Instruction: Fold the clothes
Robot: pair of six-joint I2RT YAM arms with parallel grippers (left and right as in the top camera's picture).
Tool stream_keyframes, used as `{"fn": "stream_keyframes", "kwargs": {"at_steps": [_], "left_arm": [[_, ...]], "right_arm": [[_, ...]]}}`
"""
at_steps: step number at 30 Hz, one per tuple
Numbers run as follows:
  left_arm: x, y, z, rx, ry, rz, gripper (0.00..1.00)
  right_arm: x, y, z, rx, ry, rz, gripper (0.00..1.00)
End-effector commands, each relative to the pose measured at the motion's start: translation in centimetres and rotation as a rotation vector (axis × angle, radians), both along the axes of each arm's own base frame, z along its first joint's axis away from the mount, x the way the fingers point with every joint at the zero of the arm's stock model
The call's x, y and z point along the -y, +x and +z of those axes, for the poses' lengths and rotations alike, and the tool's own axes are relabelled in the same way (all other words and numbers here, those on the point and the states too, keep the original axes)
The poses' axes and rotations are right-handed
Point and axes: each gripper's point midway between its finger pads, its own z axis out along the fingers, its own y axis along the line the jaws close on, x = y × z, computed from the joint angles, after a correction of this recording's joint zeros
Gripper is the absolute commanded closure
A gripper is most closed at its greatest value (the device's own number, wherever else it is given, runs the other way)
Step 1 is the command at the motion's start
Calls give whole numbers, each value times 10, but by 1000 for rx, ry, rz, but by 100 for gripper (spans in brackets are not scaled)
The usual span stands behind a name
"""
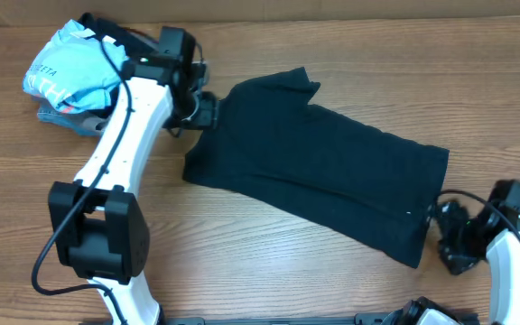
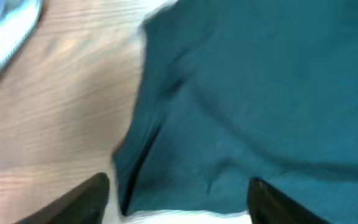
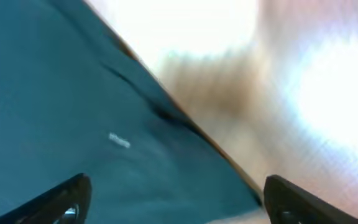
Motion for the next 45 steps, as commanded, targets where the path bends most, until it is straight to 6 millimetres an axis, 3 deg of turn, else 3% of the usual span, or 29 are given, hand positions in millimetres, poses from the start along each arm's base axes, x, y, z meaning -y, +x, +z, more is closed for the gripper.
{"fn": "stream_keyframes", "kwargs": {"at_steps": [1, 3, 6, 9, 12, 15, 18, 22, 25, 31, 39, 42, 45], "left_arm": [[36, 13, 29, 147, -17, -169, 26], [52, 20, 30, 192, -26, -204, 25], [72, 35, 26, 249, -40, -235, 25], [84, 56, 17, 295, -52, -243, 26], [86, 63, -2, 263, -40, -238, 30], [76, 45, -27, 137, -9, -228, 31], [48, 19, -41, 5, 101, -179, 27], [5, -22, -50, -191, 224, -88, 28], [-15, -41, -51, -296, 214, -23, 31], [-34, -50, -69, -360, 167, 23, 30], [-30, -68, -106, -414, 59, 42, 34], [-34, -72, -121, -412, 77, 54, 43], [-35, -80, -136, -421, 76, 79, 71]], "right_arm": [[12, 36, 33, 162, -42, 30, 11], [12, 52, 44, 242, -34, 48, 18], [11, 67, 54, 320, -28, 68, 22], [11, 71, 57, 347, -42, 101, 24], [9, 69, 55, 336, -48, 132, 24], [5, 61, 51, 302, -26, 135, 25], [1, 49, 43, 239, -8, 124, 24], [1, 30, 28, 126, 2, 105, 24], [-1, 25, 19, 81, 26, 102, 24], [-1, 25, 8, 46, 48, 101, 24], [-2, 24, 8, 40, 52, 101, 23], [-2, 23, 8, 39, 53, 101, 23], [-2, 23, 8, 39, 53, 101, 23]]}}
